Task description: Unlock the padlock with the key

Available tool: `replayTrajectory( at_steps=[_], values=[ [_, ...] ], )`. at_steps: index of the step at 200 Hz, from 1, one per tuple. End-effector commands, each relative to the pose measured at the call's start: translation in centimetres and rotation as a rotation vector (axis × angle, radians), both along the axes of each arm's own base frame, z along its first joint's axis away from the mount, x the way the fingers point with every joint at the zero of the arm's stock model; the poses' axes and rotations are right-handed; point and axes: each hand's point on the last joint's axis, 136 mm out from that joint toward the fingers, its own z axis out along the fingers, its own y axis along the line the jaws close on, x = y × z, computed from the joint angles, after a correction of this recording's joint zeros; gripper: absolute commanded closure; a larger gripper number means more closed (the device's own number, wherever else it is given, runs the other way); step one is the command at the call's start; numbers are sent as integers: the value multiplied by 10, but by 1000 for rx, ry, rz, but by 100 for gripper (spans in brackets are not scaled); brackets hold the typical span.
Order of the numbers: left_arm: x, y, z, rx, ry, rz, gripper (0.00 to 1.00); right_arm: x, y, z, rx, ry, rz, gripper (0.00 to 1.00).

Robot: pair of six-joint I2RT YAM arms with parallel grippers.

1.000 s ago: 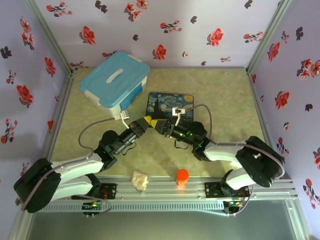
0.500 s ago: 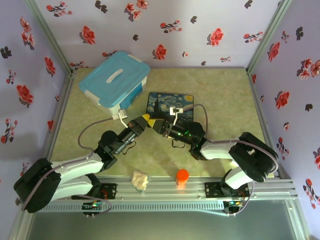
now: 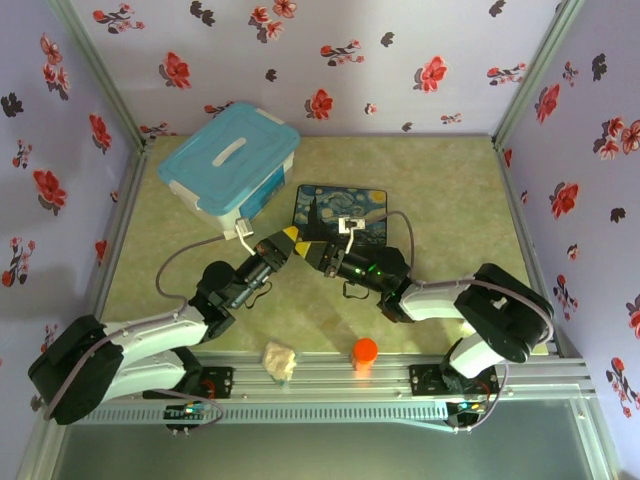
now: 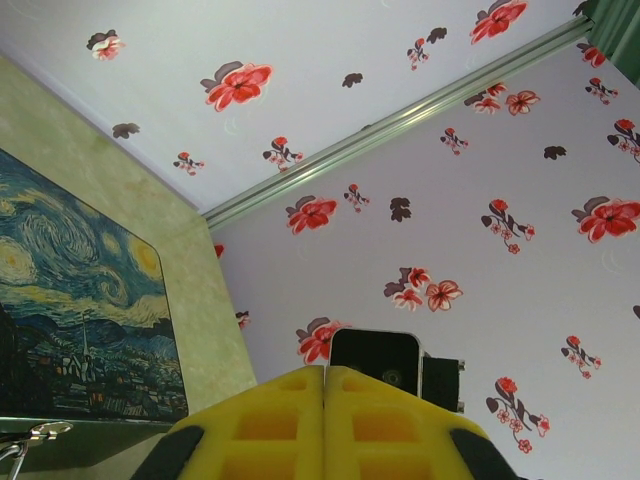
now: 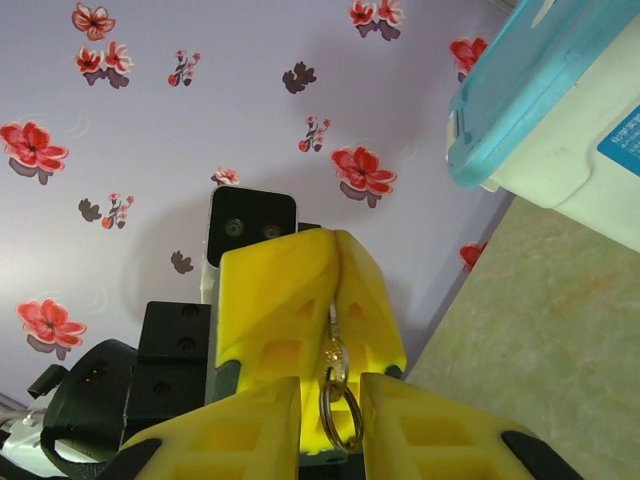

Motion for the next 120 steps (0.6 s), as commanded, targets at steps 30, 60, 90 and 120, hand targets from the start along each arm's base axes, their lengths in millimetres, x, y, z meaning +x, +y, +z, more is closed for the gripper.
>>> replayTrajectory(
  at_steps=[30,60,90,120],
  values=[
    [-3,-1,6,-24,-19,-13,100,5,-5,21,53,-60,-30,77],
    [-3,-1,6,-24,-17,-15,100,4,-4,23,55,-64,-25,76],
    [-5,-4,5,-21,-18,-29,100,5,-2,23,54,-62,-24,79],
    [-5,-4,7,-36,-15,-33,100,7,-2,26,60,-70,-27,79]
  ],
)
